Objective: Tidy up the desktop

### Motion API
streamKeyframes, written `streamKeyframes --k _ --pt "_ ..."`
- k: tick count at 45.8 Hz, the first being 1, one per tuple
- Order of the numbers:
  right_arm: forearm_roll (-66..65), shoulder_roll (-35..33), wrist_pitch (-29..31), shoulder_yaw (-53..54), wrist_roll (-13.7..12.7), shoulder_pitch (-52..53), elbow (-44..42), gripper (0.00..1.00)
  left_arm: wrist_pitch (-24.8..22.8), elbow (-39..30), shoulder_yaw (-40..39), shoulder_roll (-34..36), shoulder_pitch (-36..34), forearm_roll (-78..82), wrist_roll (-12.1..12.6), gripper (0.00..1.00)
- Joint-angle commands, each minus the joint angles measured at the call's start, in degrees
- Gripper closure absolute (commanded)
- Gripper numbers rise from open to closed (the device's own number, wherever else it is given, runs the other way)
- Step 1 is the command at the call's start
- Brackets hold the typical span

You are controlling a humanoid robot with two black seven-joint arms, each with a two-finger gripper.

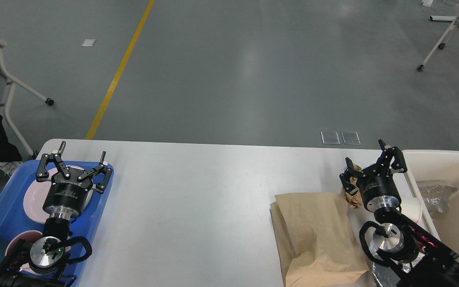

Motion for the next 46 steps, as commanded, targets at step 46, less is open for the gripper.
streamKeyframes --k 46 --pt "5.3 -7.3 1.9 0.6 -9.4 -2.4 9.6 0.0 0.0 0.0 0.1 0.1 0.0 0.0 0.0 0.04"
